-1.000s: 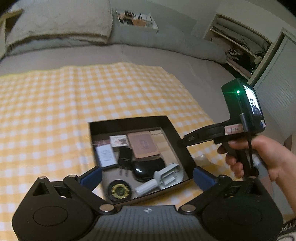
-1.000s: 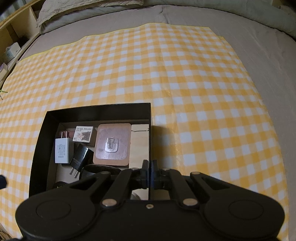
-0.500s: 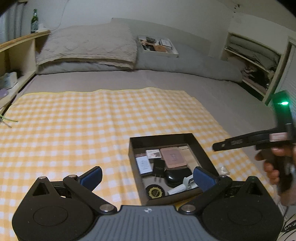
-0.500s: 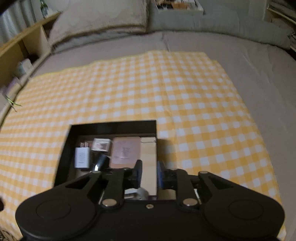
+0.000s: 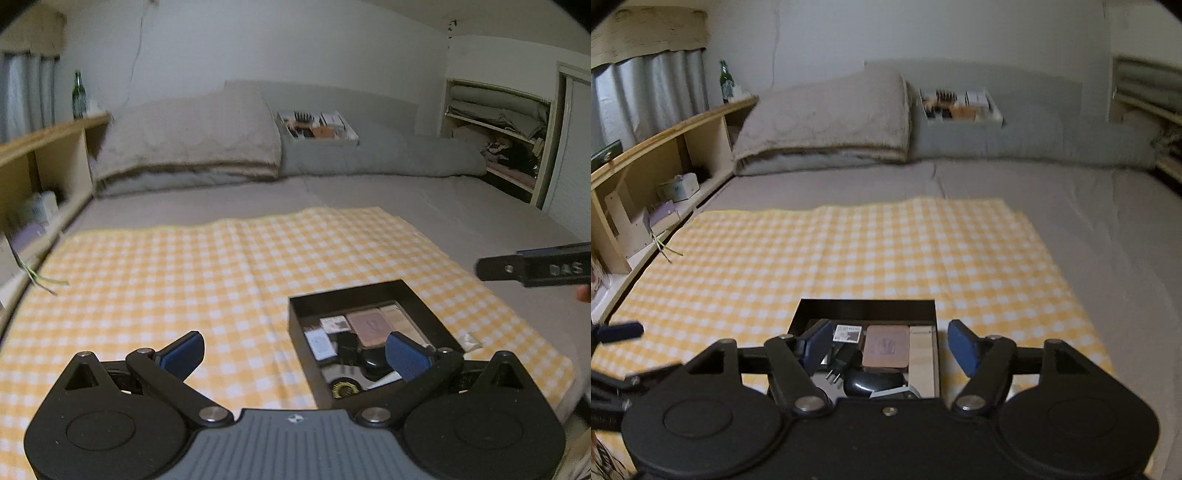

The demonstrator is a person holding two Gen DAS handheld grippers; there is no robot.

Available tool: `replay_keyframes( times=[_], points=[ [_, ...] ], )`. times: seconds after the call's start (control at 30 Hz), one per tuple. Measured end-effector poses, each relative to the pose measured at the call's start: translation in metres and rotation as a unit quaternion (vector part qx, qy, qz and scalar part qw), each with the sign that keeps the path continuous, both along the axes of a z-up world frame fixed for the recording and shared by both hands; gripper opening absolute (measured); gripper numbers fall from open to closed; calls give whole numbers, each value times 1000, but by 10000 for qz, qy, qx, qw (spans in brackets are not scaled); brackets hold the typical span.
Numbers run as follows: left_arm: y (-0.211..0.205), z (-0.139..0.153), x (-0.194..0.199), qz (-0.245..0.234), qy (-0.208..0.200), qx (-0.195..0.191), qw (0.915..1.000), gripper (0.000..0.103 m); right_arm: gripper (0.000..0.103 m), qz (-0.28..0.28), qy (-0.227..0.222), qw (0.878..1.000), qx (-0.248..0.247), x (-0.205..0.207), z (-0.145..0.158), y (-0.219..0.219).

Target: Organize rigid objects

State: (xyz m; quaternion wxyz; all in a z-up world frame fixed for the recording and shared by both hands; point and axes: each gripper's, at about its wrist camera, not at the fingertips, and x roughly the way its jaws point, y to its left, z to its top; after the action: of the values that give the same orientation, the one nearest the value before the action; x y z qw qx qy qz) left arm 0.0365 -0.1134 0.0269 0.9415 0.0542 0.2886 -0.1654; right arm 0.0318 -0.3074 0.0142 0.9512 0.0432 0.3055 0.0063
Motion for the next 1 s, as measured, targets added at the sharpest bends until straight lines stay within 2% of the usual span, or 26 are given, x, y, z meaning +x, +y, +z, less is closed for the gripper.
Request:
replay_keyframes(
  times=[0.27,0.53,0.63,1.0],
  points=[
    [10,3,-12,63,-246,113,9996,103,89,-7,-482,9987,-159,-43,-4,17],
    [12,3,-19,4,-354,163,9992,103,94,-197,-781,9957,-452,-69,-12,26],
    [12,3,-19,4,-351,160,9993,103,102,-237,-865,9948,-486,-77,-14,26],
    [16,2,-26,-31,-376,144,9992,103,103,-308,-970,9930,-597,-89,-21,31]
  ],
)
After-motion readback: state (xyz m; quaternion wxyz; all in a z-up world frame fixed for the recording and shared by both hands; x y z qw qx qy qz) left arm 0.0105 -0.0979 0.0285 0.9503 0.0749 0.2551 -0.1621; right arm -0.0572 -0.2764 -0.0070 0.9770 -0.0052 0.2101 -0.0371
